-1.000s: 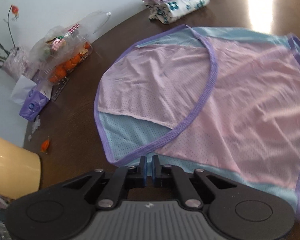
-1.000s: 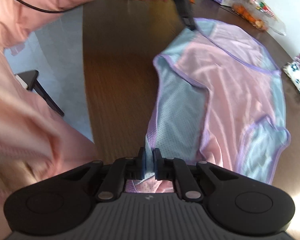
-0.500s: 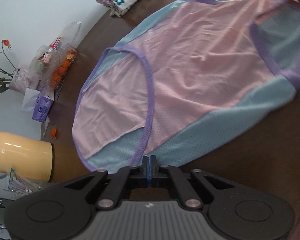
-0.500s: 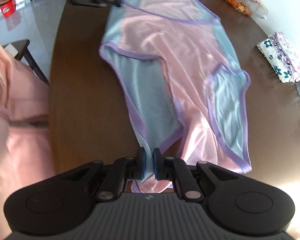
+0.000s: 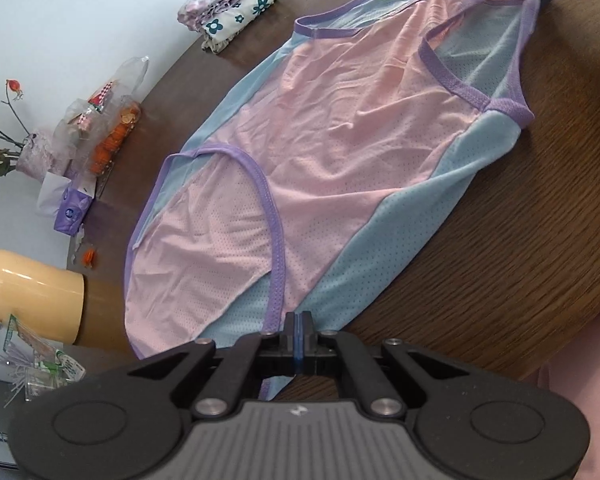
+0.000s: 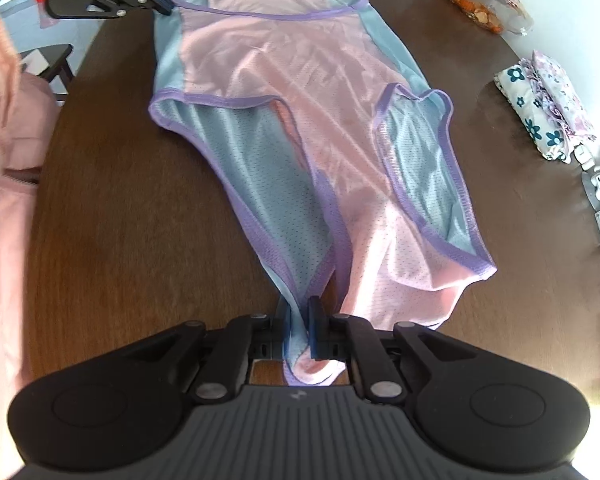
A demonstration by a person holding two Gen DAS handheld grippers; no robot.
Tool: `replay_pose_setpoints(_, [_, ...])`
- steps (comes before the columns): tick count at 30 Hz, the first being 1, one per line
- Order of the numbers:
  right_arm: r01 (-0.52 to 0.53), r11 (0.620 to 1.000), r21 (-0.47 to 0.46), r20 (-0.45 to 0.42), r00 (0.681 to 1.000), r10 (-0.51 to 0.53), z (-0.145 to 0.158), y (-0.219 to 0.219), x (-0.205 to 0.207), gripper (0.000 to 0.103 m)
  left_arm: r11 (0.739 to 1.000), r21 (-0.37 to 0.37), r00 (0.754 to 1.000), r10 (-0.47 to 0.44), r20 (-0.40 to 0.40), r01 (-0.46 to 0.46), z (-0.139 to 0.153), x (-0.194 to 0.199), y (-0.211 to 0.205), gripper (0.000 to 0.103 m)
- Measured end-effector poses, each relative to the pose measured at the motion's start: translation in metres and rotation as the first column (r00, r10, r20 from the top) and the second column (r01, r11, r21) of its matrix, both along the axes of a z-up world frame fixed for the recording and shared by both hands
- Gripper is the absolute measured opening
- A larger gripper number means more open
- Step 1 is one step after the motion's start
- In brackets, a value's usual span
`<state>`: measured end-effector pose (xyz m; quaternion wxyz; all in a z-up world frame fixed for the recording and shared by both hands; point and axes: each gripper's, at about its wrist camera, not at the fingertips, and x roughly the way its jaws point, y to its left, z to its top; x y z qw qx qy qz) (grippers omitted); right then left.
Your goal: Fold clothes
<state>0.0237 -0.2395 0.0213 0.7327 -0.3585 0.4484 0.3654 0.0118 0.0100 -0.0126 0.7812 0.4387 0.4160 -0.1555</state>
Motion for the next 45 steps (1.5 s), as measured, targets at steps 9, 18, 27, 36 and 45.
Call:
replay_pose_setpoints(9, [0.030,0.998,0.053,0.007,1.000,-0.031,0.003,-0.001,-0.036,0.028,0.998,-0.065,1.000,-0.022,-0.003,0.021,0.002,0.003,0.004,0.000])
replay_pose_setpoints(18, [0.218,0.926,0.307,0.179,0.943,-0.281,0.019,-0.002,-0.061,0.095,0.977,-0.212,0.996,0.010,0.085,0.008,0.022,-0.009,0.039,0.052])
replay_pose_setpoints(27, [0.322,0.916,0.240,0.215,0.902,-0.374,0.006,-0.001,-0.069,0.073,0.976,-0.214,0.997,-0.016,0.080,0.033,0.015,-0.019,0.068,0.038])
replay_pose_setpoints(36, [0.369,0.909,0.194,0.187,0.896,-0.404,0.000,-0.006,-0.072,0.053,0.975,-0.192,0.992,-0.096,0.084,0.110,0.008,-0.023,0.077,0.027])
replay_pose_setpoints(45, [0.384,0.897,0.219,0.161,0.893,-0.421,-0.005,-0.009,-0.067,0.029,0.963,-0.263,0.998,-0.059,0.035,0.066,0.009,-0.014,0.080,0.005])
